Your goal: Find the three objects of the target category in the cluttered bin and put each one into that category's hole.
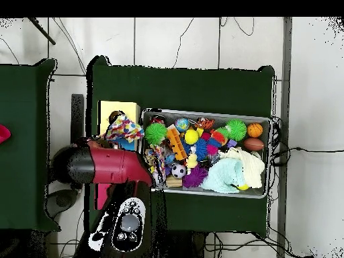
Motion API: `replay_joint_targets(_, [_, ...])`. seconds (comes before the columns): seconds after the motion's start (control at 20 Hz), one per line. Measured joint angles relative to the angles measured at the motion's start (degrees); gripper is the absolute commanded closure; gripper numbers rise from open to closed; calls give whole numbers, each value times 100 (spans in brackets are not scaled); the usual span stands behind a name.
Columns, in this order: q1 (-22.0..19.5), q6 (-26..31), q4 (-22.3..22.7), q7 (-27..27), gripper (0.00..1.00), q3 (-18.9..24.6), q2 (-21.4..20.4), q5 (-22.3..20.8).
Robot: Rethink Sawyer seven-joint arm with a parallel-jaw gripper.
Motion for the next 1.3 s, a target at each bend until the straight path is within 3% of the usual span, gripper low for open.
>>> replay_joint_targets(0.55, [-196, 1, -567, 0, 100, -1, 12, -1])
replay_joint_targets(1.3, [-280, 2, -767, 0, 100, -35, 156, -4])
